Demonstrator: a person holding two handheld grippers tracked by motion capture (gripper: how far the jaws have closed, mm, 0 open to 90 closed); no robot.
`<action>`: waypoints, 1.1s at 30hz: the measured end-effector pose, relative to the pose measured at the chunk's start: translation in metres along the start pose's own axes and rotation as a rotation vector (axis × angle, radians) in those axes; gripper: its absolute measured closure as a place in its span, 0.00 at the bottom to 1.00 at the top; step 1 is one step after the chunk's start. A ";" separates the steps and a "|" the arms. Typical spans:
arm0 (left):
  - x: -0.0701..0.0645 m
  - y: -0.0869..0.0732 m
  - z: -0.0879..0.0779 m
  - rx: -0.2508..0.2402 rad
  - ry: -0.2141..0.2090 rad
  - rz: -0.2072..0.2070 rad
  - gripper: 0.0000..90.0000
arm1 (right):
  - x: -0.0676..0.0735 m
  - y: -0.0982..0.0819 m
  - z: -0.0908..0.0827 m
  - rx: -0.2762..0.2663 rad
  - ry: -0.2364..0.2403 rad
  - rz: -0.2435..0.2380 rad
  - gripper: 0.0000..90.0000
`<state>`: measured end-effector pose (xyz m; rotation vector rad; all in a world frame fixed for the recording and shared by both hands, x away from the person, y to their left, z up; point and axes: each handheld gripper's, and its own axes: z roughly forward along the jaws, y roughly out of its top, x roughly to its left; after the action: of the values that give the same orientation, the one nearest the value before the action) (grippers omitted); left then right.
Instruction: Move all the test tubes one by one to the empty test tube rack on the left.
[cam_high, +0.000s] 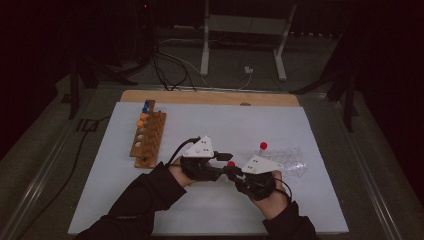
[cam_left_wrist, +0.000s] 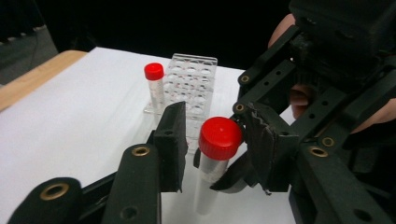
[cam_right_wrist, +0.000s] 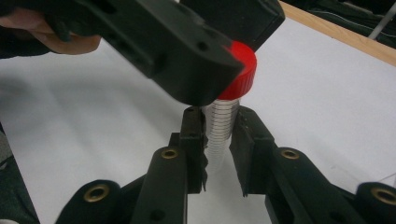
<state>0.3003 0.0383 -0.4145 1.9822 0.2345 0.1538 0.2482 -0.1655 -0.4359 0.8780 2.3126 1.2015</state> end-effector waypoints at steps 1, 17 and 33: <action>0.000 0.000 0.000 0.001 0.004 -0.001 0.69 | 0.000 0.000 0.000 -0.003 0.001 0.003 0.83; -0.002 0.002 0.001 0.021 0.024 0.029 0.80 | -0.003 0.000 -0.001 -0.020 0.001 0.010 0.81; 0.019 0.008 -0.040 -0.014 0.147 0.009 0.80 | -0.009 0.000 -0.012 -0.121 -0.014 0.058 0.17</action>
<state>0.3105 0.0752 -0.3911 1.9605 0.3186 0.3067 0.2479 -0.1785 -0.4285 0.9119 2.1915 1.3400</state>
